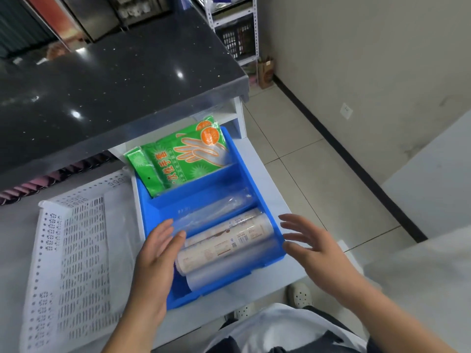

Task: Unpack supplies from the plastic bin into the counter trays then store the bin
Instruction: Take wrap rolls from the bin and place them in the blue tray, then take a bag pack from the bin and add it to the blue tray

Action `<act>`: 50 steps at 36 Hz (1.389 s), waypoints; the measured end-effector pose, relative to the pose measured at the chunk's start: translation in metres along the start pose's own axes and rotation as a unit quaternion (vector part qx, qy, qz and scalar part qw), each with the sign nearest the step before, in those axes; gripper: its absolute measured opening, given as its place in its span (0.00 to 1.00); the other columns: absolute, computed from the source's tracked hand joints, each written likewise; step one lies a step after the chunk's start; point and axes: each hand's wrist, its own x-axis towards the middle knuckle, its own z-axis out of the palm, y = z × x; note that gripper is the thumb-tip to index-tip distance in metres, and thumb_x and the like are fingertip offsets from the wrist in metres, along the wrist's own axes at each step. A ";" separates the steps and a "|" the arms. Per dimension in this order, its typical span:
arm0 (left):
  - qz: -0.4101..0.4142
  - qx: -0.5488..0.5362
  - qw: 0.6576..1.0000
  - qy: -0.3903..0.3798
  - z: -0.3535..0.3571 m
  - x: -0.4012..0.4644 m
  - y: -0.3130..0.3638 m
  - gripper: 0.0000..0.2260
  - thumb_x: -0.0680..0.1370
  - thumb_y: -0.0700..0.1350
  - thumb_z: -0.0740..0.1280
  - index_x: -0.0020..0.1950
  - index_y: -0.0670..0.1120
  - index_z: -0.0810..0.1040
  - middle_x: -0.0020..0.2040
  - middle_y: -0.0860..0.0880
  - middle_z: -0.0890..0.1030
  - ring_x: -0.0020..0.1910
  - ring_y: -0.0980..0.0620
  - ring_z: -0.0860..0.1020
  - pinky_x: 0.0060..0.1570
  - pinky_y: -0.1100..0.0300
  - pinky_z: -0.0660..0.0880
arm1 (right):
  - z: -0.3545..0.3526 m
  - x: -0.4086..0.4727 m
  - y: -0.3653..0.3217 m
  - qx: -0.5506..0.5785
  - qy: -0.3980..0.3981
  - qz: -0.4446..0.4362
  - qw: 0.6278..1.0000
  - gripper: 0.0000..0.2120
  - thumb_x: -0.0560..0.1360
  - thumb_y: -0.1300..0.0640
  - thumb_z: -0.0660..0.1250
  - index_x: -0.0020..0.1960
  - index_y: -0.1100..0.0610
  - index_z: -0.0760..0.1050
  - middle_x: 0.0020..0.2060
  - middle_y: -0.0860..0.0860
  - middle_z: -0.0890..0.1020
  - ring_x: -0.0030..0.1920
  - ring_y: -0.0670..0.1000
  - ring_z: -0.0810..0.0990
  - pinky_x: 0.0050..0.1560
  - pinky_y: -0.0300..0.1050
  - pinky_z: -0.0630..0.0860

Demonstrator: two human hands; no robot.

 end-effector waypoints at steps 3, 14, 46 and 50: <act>-0.099 -0.063 0.993 0.007 -0.004 -0.009 -0.005 0.08 0.80 0.50 0.65 0.58 0.58 0.78 0.59 0.60 0.81 0.63 0.60 0.75 0.66 0.54 0.67 | -0.001 0.007 -0.003 -0.015 -0.015 0.010 1.000 0.22 0.76 0.61 0.66 0.65 0.41 0.73 0.59 0.40 0.79 0.55 0.37 0.80 0.41 0.26 0.75; -0.216 -0.085 0.973 0.013 0.013 -0.003 -0.001 0.15 0.78 0.62 0.62 0.58 0.54 0.73 0.51 0.54 0.81 0.51 0.54 0.78 0.48 0.53 0.72 | -0.010 0.024 -0.013 -0.012 -0.085 0.036 0.996 0.22 0.76 0.62 0.66 0.65 0.42 0.73 0.56 0.43 0.82 0.45 0.36 0.83 0.49 0.40 0.78; -0.011 0.161 0.985 0.054 -0.118 -0.209 -0.144 0.34 0.70 0.68 0.63 0.75 0.64 0.61 0.74 0.67 0.58 0.74 0.71 0.56 0.75 0.63 0.55 | 0.134 -0.139 0.009 -0.311 -0.199 -0.183 0.911 0.27 0.75 0.44 0.67 0.73 0.40 0.66 0.73 0.42 0.68 0.73 0.44 0.64 0.71 0.44 0.63; -0.082 0.187 0.976 0.075 -0.178 -0.247 -0.201 0.41 0.70 0.74 0.60 0.79 0.57 0.59 0.79 0.58 0.57 0.78 0.56 0.56 0.77 0.50 0.57 | 0.198 -0.171 0.028 -0.345 -0.256 -0.195 0.882 0.28 0.74 0.44 0.68 0.72 0.43 0.67 0.71 0.41 0.71 0.71 0.45 0.67 0.70 0.44 0.65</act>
